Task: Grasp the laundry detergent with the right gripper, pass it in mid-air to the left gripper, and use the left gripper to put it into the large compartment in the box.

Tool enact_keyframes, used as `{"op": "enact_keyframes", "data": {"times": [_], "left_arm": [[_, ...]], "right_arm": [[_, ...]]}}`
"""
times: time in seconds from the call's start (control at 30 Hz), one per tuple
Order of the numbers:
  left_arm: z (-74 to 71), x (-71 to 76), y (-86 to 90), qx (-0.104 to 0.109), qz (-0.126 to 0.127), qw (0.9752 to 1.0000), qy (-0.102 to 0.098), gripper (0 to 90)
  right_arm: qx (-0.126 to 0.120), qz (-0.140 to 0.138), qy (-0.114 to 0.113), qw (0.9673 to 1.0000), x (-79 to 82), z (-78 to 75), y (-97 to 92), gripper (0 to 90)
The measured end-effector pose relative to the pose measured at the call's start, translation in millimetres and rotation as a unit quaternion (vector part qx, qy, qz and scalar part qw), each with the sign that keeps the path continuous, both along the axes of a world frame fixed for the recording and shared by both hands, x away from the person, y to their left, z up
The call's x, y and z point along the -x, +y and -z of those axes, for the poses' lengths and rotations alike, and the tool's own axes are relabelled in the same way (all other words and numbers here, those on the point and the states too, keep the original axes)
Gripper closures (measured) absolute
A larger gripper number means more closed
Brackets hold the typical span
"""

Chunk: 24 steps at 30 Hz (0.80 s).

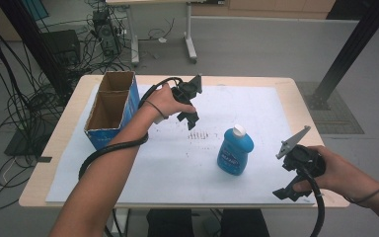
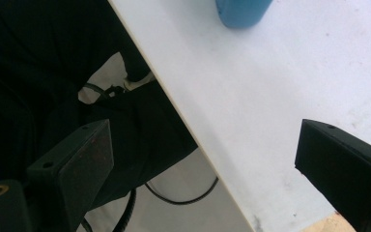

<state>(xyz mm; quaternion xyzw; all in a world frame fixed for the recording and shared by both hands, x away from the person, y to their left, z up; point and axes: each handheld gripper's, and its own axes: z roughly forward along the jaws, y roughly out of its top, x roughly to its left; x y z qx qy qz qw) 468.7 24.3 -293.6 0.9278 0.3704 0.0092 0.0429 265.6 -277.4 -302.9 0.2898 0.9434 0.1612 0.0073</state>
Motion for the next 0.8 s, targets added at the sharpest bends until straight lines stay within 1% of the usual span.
{"op": "enact_keyframes", "data": {"times": [0.07,0.3,0.4,0.67,0.8], "left_arm": [[-0.1,0.3,-0.1,0.000,-0.001,1.0000,0.000,10.3],[-0.3,0.6,1.3,-0.002,-0.001,1.0000,0.000,10.2],[-0.9,0.8,2.4,0.004,0.001,1.0000,0.001,10.2],[-1.4,0.2,4.8,0.002,0.000,1.0000,0.001,10.3],[0.0,-0.1,6.2,0.001,0.002,1.0000,0.003,10.3]], "right_arm": [[0.001,0.006,0.001,1.0000,-1.8,1.2,-1.8,6.1],[0.007,0.008,0.001,0.9999,-5.8,4.9,-3.2,5.9],[0.010,0.010,0.000,0.9999,-7.7,6.6,-2.3,5.9],[0.008,0.015,-0.002,0.9999,-14.5,13.3,-0.3,5.9],[0.001,0.017,-0.003,0.9999,-17.4,19.7,2.4,6.0]]}}
